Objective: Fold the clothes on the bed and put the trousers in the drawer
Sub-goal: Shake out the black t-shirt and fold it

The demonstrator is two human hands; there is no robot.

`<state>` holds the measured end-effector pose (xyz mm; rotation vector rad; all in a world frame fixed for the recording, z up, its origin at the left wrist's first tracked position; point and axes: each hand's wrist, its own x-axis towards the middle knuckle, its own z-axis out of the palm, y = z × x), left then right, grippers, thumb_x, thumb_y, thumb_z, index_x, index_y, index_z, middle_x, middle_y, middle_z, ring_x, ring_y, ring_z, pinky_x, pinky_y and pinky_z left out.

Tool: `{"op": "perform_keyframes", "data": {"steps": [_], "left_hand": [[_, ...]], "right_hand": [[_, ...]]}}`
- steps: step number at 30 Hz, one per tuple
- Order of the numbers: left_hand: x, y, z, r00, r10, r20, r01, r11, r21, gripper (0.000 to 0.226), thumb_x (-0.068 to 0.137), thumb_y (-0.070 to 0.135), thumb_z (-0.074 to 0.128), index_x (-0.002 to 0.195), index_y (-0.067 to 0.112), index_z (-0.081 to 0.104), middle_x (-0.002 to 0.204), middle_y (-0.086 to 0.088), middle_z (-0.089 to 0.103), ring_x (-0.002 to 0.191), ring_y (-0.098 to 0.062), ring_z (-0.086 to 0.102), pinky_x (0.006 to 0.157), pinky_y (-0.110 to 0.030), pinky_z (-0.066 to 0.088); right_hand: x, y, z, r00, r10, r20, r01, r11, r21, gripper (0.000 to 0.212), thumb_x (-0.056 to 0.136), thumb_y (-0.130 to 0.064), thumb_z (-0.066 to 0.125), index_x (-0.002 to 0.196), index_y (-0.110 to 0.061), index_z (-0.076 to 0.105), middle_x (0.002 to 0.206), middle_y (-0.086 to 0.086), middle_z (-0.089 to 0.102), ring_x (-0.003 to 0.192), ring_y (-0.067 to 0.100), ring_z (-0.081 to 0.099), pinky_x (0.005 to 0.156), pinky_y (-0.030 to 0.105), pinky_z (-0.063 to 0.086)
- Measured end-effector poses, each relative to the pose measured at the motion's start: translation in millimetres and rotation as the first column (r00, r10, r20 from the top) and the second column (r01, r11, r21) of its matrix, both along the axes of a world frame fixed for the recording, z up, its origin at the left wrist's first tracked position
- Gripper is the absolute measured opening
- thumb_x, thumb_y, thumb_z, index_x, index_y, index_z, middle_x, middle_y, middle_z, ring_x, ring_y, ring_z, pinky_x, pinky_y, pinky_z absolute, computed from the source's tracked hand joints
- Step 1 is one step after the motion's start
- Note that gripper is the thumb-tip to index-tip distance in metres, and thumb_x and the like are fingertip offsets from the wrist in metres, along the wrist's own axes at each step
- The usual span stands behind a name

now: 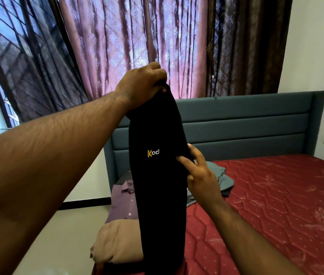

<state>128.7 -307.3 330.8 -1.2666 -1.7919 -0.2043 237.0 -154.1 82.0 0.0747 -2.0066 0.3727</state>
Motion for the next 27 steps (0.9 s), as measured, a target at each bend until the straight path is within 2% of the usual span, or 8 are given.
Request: {"op": "perform_keyframes", "data": {"steps": [5, 8, 10, 12, 15, 20, 23, 27], "left_hand": [[-0.3, -2.4, 2.7, 1.000, -0.011, 0.015, 0.011, 1.000, 0.020, 0.026, 0.091, 0.032, 0.061, 0.105, 0.010, 0.064, 0.111, -0.011, 0.057, 0.093, -0.037, 0.061, 0.075, -0.046, 0.051], [-2.2, -1.9, 2.1, 1.000, -0.004, 0.023, 0.004, 1.000, 0.017, 0.027, 0.092, 0.032, 0.061, 0.105, 0.009, 0.064, 0.111, -0.012, 0.057, 0.093, -0.036, 0.061, 0.075, -0.045, 0.050], [-4.7, -0.3, 2.1, 0.999, 0.001, 0.032, -0.002, 1.000, 0.022, 0.027, 0.092, 0.031, 0.061, 0.105, 0.008, 0.063, 0.112, -0.012, 0.056, 0.094, -0.036, 0.061, 0.076, -0.044, 0.049], [-7.3, 1.0, 1.4, 0.999, 0.002, 0.041, -0.003, 1.000, 0.028, 0.026, 0.092, 0.031, 0.061, 0.105, 0.008, 0.063, 0.111, -0.013, 0.056, 0.094, -0.037, 0.061, 0.075, -0.043, 0.048], [-9.0, 0.5, 0.7, 0.999, -0.004, 0.050, 0.003, 1.000, 0.019, 0.026, 0.091, 0.028, 0.062, 0.103, 0.006, 0.063, 0.110, -0.015, 0.056, 0.093, -0.038, 0.061, 0.075, -0.044, 0.049], [-22.5, -16.7, 4.1, 0.997, -0.036, 0.070, 0.034, 0.999, 0.029, 0.025, 0.089, 0.027, 0.066, 0.100, 0.005, 0.064, 0.107, -0.016, 0.057, 0.092, -0.037, 0.060, 0.077, -0.043, 0.049], [-33.6, -25.6, 2.2, 0.995, -0.062, 0.083, 0.061, 0.998, 0.017, 0.030, 0.085, 0.031, 0.072, 0.098, 0.004, 0.064, 0.100, -0.016, 0.058, 0.088, -0.036, 0.060, 0.078, -0.042, 0.049], [-42.4, -33.3, -1.2, 0.980, -0.057, 0.190, 0.054, 0.998, 0.018, 0.043, 0.076, 0.040, 0.079, 0.097, 0.004, 0.066, 0.095, -0.014, 0.061, 0.087, -0.029, 0.057, 0.075, -0.032, 0.042]], "right_hand": [[-4.6, 6.7, 7.4, 0.983, 0.185, 0.007, -0.142, 0.774, -0.617, 0.028, 0.090, -0.005, 0.061, 0.116, -0.015, 0.067, 0.108, -0.001, 0.069, 0.103, 0.017, 0.065, 0.091, 0.038, 0.053], [-1.0, 6.2, 16.8, 0.915, 0.403, -0.002, -0.284, 0.641, -0.713, 0.024, 0.092, -0.038, 0.059, 0.109, -0.023, 0.069, 0.102, -0.002, 0.072, 0.099, 0.016, 0.067, 0.088, 0.039, 0.055], [-0.4, -1.4, 20.9, 0.852, 0.523, 0.032, -0.341, 0.601, -0.723, 0.044, 0.076, -0.059, 0.063, 0.105, -0.026, 0.069, 0.099, -0.002, 0.072, 0.095, 0.014, 0.069, 0.081, 0.032, 0.055], [-2.4, -11.4, 21.7, 0.826, 0.557, 0.089, -0.338, 0.616, -0.712, 0.050, 0.067, -0.057, 0.072, 0.105, -0.024, 0.070, 0.098, -0.003, 0.073, 0.093, 0.012, 0.070, 0.077, 0.027, 0.055], [-9.2, -14.6, 19.4, 0.895, 0.437, 0.093, -0.299, 0.741, -0.601, 0.012, 0.083, -0.033, 0.072, 0.089, -0.022, 0.073, 0.081, -0.006, 0.072, 0.079, 0.010, 0.069, 0.068, 0.029, 0.053], [0.8, 24.8, 35.1, 0.974, 0.228, 0.017, -0.183, 0.822, -0.539, 0.035, 0.089, -0.026, 0.067, 0.062, -0.005, 0.062, 0.053, -0.007, 0.046, 0.054, 0.003, 0.044, 0.052, 0.028, 0.034], [20.2, 58.7, 78.0, 0.965, 0.189, 0.180, -0.075, 0.861, -0.504, 0.035, 0.090, -0.021, 0.067, 0.062, 0.000, 0.062, 0.054, -0.001, 0.045, 0.052, 0.006, 0.042, 0.051, 0.026, 0.032], [41.5, 88.4, 147.9, 0.801, 0.189, 0.568, 0.045, 0.927, -0.371, 0.020, 0.085, -0.010, 0.070, 0.068, -0.001, 0.068, 0.048, -0.004, 0.051, 0.040, 0.002, 0.043, 0.041, 0.015, 0.034]]}}
